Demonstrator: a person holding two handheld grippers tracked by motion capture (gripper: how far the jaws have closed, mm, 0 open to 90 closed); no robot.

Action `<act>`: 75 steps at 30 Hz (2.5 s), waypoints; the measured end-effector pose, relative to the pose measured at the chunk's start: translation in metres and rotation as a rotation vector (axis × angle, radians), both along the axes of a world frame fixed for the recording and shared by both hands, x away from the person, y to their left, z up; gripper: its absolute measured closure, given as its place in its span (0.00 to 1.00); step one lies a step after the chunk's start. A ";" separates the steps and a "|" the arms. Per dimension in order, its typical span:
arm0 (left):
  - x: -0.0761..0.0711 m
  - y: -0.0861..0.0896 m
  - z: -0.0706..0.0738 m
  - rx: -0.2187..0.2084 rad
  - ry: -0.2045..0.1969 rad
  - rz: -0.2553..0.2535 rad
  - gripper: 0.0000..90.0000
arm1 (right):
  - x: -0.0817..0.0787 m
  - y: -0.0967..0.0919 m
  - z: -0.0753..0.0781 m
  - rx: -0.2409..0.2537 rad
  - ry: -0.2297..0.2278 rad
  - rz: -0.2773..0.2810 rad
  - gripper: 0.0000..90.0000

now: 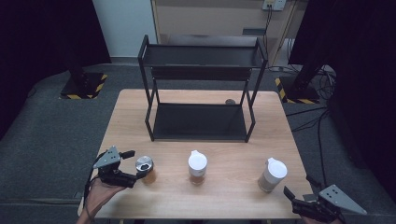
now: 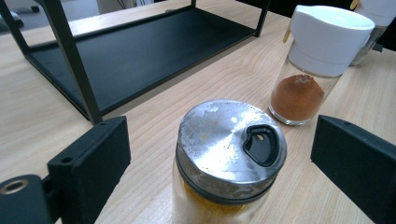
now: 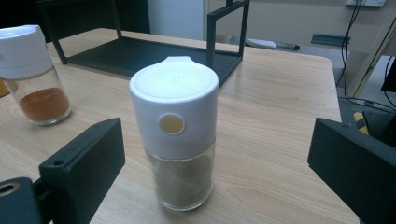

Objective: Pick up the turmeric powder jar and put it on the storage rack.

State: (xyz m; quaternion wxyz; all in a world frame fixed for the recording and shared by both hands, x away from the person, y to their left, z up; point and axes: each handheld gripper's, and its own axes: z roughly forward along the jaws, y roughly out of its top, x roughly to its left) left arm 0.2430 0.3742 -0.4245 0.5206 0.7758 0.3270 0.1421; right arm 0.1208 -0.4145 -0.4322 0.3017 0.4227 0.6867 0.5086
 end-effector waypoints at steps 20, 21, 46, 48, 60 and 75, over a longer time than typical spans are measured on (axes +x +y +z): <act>0.013 -0.010 -0.021 -0.017 0.011 -0.031 0.10 | 0.001 0.002 0.002 -0.016 0.006 0.005 0.05; 0.013 -0.010 -0.023 -0.019 0.001 -0.038 0.11 | 0.001 0.002 0.002 -0.017 0.008 0.006 0.05; 0.018 -0.010 -0.021 -0.109 -0.105 -0.060 0.38 | 0.000 0.002 0.002 -0.018 0.003 0.009 0.05; 0.022 -0.012 -0.016 -0.110 -0.108 -0.067 0.38 | 0.000 0.002 0.002 -0.018 0.005 0.009 0.05; 0.041 -0.031 0.007 -0.084 -0.122 -0.089 0.38 | 0.000 0.002 0.001 -0.017 0.000 0.012 0.05; 0.074 -0.060 0.025 -0.116 -0.139 -0.067 0.38 | 0.000 0.001 0.001 -0.013 0.001 0.012 0.05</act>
